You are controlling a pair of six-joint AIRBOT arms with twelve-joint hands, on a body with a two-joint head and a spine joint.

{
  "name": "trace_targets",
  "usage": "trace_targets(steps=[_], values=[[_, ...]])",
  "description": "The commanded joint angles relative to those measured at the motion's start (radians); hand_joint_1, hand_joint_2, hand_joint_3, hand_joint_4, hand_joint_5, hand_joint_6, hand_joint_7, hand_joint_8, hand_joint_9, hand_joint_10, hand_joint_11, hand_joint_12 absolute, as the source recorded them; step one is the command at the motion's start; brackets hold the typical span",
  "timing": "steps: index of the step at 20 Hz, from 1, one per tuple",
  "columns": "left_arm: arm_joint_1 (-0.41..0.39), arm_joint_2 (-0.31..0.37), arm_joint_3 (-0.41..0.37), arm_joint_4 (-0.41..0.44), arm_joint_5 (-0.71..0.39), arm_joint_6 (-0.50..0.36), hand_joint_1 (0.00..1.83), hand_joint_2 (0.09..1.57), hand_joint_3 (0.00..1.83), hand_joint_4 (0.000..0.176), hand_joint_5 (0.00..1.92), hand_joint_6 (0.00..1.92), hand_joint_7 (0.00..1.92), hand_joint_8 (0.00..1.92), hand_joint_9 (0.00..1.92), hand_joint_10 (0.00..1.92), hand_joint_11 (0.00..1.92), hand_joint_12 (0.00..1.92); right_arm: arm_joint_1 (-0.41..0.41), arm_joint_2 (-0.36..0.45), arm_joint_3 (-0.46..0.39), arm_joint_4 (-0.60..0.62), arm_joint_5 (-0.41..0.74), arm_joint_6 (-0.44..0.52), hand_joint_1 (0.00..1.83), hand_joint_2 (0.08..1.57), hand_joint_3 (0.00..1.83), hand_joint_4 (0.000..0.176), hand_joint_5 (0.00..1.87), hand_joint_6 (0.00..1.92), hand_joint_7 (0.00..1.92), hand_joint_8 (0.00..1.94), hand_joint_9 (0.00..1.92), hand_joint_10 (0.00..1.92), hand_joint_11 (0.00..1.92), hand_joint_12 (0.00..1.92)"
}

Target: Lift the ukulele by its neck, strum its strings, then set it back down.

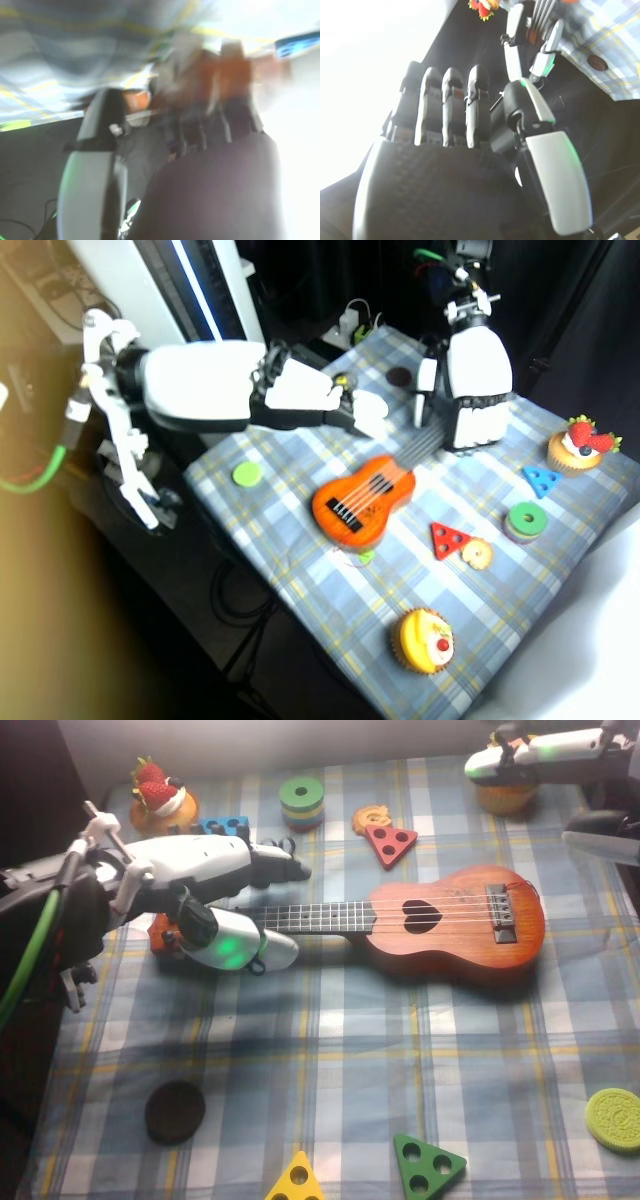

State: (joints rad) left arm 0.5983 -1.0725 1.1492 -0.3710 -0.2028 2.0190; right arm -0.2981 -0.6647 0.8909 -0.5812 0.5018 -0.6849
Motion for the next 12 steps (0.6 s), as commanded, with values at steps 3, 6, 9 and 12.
trace_targets(steps=[3,6,9,12], values=[[0.005,0.062,-0.069,0.01,-0.223,-0.005,0.22,1.12,0.0,0.052,0.0,0.0,0.0,0.0,0.0,0.01,0.0,0.11,-0.006,0.017,-0.008,0.068,0.109,-0.038,0.69,1.43,0.0,0.013,0.24,0.0,0.0,0.0,0.0,0.0,0.0,0.0],[0.028,0.127,-0.124,0.103,-0.356,-0.17,0.2,1.17,0.01,0.005,0.0,0.0,0.0,0.0,0.0,0.0,0.0,0.0,-0.042,0.035,-0.02,0.133,0.137,-0.077,0.57,1.39,0.0,0.002,0.07,0.0,0.0,0.0,0.0,0.0,0.0,0.0],[0.069,0.171,-0.159,0.156,-0.49,-0.314,0.2,1.2,0.02,0.03,0.0,0.0,0.0,0.0,0.0,0.0,0.0,0.0,-0.068,0.043,-0.022,0.166,0.145,-0.083,0.49,1.32,0.0,0.0,0.04,0.0,0.0,0.0,0.0,0.0,0.0,0.0],[0.116,0.201,-0.165,0.21,-0.638,-0.52,0.22,1.21,0.02,0.018,0.0,0.0,0.0,0.0,0.0,0.0,0.0,0.0,-0.083,0.046,-0.029,0.206,0.152,-0.117,0.42,1.28,0.0,0.015,0.0,0.0,0.0,0.0,0.0,0.0,0.0,0.0]])
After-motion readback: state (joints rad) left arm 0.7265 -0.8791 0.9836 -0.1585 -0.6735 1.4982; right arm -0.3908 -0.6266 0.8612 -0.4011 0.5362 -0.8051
